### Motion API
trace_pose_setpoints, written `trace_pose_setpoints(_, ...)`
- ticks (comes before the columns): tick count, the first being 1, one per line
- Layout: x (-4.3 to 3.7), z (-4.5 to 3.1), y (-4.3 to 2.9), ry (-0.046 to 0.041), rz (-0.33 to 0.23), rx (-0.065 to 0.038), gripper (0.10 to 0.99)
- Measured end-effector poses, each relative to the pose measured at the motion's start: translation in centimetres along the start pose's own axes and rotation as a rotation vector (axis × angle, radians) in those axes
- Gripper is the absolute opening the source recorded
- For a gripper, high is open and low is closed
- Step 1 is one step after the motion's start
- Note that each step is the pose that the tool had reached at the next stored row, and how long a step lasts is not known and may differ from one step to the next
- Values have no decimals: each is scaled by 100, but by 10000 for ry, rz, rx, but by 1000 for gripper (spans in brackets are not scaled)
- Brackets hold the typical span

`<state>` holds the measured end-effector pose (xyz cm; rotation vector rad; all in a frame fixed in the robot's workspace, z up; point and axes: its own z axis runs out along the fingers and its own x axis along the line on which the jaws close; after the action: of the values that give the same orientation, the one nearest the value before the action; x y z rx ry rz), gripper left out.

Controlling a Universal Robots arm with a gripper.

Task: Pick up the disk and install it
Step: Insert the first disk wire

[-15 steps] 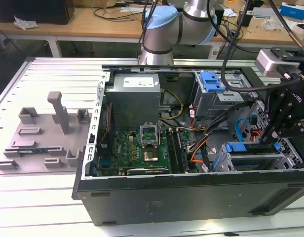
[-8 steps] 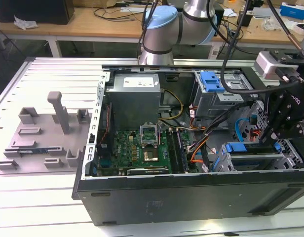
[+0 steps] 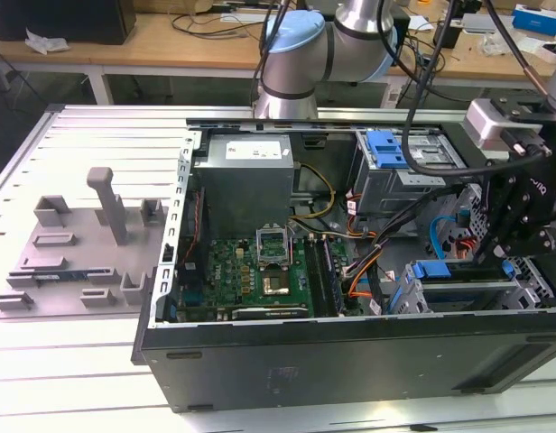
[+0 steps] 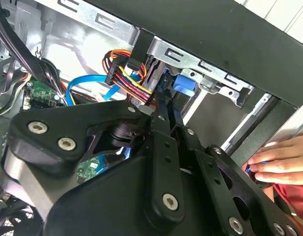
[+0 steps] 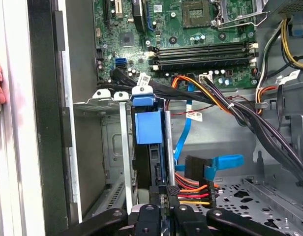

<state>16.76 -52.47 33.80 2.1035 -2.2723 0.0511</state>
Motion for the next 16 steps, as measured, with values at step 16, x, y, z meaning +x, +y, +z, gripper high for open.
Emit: trace_pose_setpoints(16,-25,-268,2,12,-9,0,365)
